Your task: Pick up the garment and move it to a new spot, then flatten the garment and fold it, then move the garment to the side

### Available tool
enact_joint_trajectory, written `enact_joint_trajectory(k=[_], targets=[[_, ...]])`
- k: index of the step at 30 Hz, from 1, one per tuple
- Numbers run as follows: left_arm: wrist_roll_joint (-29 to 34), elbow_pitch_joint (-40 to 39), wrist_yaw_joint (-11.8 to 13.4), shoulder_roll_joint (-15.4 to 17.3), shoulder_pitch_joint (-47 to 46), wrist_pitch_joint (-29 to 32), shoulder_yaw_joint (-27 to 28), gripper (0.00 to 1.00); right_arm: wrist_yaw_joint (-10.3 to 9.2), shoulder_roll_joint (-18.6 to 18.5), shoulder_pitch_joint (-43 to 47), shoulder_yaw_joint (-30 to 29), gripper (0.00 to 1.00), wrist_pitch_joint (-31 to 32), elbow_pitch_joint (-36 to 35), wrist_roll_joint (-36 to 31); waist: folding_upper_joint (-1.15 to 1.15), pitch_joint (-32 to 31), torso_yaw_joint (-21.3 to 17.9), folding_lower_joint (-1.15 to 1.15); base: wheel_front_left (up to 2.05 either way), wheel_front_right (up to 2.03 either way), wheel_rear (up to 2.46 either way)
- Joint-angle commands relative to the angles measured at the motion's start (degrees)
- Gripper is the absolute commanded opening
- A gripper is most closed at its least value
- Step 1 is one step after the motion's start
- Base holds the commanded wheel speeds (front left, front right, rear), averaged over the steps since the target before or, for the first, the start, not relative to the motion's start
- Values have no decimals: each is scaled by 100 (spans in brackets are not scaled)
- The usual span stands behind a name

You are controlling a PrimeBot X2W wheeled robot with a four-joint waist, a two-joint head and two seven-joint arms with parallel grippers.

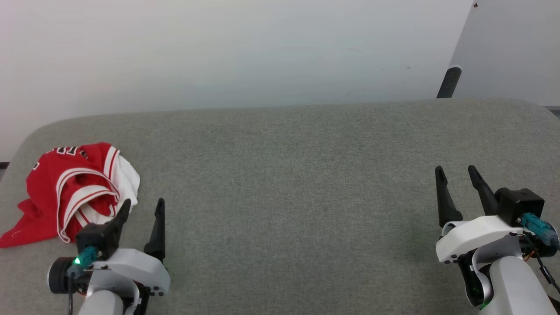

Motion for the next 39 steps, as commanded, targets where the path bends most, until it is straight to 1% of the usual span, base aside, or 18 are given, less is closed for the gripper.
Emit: enact_joint_trajectory(k=[1, 9, 21, 25, 32, 39], targets=[[92, 18, -34, 11, -71, -40, 22, 100, 3, -6, -99, -24, 100, -61, 5, -99, 0, -4, 1, 0, 0, 0, 0], [164, 168, -124, -39, -161, -129, 126, 100, 4, 9, -118, -41, 100, -141, 97, -254, 0, -4, 2, 0, 0, 0, 0], [531, 318, -193, -3, -257, -249, 121, 100, 4, 45, -161, -106, 100, -259, 195, -379, 0, -8, 22, 0, 0, 0, 0], [458, 359, -206, -39, -288, -239, 123, 100, 4, 58, -168, -124, 100, -264, 198, -230, 0, 4, 96, 0, 0, 0, 0], [295, 486, -195, -87, -365, -239, 284, 100, 4, 66, -137, -34, 100, -263, 192, -102, 0, -5, 421, 0, 0, 0, 0], [313, 537, -108, -184, -267, -239, 395, 100, 4, 33, -152, 204, 100, -263, 230, 12, 0, -3, 1062, 0, 0, 0, 0]])
